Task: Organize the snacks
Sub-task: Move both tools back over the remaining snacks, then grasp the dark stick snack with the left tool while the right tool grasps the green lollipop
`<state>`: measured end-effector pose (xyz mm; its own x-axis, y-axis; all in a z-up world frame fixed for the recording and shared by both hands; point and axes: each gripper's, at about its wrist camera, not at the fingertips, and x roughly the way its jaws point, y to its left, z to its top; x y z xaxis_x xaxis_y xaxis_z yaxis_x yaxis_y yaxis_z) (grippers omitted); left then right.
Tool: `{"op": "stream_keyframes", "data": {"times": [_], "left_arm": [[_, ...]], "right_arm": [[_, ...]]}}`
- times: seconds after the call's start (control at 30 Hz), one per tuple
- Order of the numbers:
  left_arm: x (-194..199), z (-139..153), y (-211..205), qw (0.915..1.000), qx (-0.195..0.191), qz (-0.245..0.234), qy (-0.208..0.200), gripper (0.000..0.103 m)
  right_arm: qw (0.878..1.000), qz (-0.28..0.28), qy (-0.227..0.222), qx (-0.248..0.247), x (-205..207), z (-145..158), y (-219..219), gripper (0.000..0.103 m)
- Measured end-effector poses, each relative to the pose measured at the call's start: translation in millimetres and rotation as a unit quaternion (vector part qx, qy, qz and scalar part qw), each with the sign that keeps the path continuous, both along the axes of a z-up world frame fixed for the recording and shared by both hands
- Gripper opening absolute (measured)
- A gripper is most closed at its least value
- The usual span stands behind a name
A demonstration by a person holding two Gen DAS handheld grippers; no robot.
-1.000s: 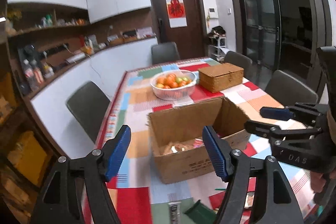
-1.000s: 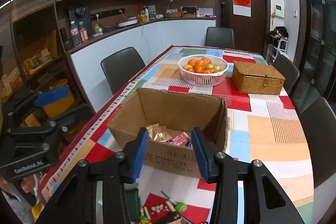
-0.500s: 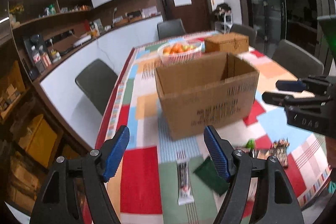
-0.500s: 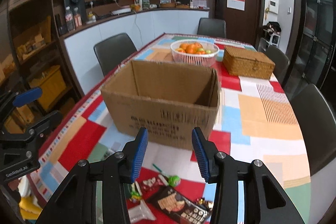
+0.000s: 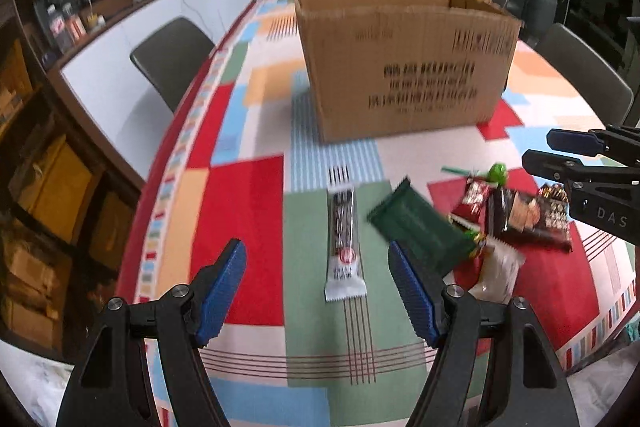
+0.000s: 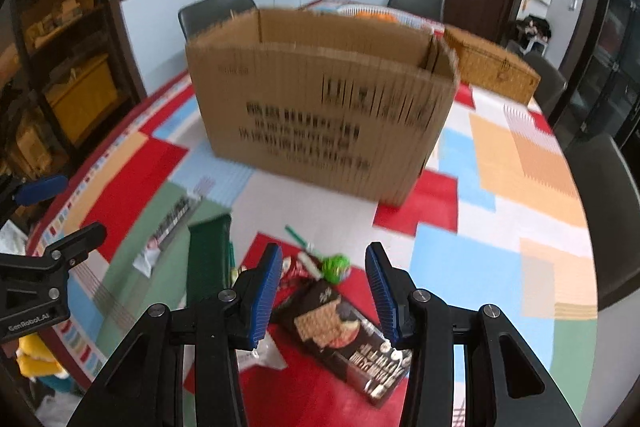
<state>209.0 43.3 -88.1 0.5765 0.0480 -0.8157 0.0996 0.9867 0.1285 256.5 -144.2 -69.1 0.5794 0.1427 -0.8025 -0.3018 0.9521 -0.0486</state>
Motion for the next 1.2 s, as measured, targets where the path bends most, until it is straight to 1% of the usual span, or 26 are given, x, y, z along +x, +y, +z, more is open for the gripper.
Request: {"op": "stream_keyframes", "data": {"times": [0.2,0.47,0.67,0.8,0.87,0.9,1.1,1.13,1.2], "left_arm": [[10,-24,-1,0.9996,-0.005,-0.002,0.028,0.073],[39,-52,0,0.9982,-0.019,0.002,0.058,0.073],[54,-61,0,0.9980,-0.021,-0.001,0.059,0.072],[64,-67,3,0.9972,-0.028,0.000,0.069,0.060],[68,-70,4,0.9970,-0.030,-0.002,0.072,0.057],[69,-70,4,0.9969,-0.031,-0.001,0.073,0.054],[76,-76,3,0.9958,-0.045,0.000,0.080,0.045],[77,-75,3,0.9957,-0.049,0.000,0.078,0.044],[78,-75,3,0.9953,-0.056,-0.001,0.080,0.038]], "right_arm": [[0.999,-0.016,0.036,0.001,5,-23,-4,0.044],[0.998,-0.039,0.056,-0.006,24,-45,-10,0.044],[0.997,-0.044,0.071,-0.003,35,-57,-12,0.044],[0.997,-0.044,0.071,-0.004,41,-60,-11,0.044],[0.996,-0.043,0.072,-0.003,45,-62,-10,0.044],[0.996,-0.043,0.075,-0.002,46,-63,-10,0.044],[0.995,-0.043,0.090,-0.001,51,-72,-10,0.044],[0.995,-0.044,0.091,0.001,51,-73,-11,0.043],[0.995,-0.042,0.093,0.004,51,-73,-12,0.039]]}}
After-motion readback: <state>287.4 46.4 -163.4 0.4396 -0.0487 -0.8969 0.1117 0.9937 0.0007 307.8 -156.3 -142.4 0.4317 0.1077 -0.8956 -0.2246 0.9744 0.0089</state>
